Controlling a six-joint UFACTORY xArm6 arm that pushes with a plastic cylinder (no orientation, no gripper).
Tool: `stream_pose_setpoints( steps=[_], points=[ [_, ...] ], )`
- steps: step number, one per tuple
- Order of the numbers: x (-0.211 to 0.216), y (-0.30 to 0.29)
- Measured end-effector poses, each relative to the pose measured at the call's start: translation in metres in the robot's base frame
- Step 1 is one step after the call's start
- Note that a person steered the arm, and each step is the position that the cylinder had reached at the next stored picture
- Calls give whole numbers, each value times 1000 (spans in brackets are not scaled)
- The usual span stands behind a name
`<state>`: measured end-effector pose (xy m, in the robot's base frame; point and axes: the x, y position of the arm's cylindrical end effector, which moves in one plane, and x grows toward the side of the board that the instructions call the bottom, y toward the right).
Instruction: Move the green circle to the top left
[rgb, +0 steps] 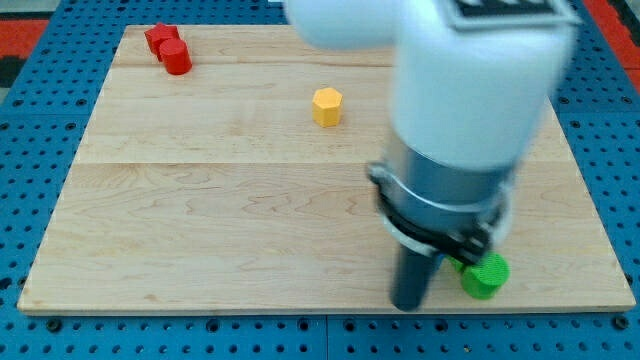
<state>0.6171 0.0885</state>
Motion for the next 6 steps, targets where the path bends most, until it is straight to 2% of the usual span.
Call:
stream_pose_setpoints(
  steps=[1, 2, 3, 4, 5, 6],
  points=[
    [1, 21],
    [1, 113],
    [0, 164],
    [-20, 133],
    [-32, 47],
    [-53, 21]
  ],
)
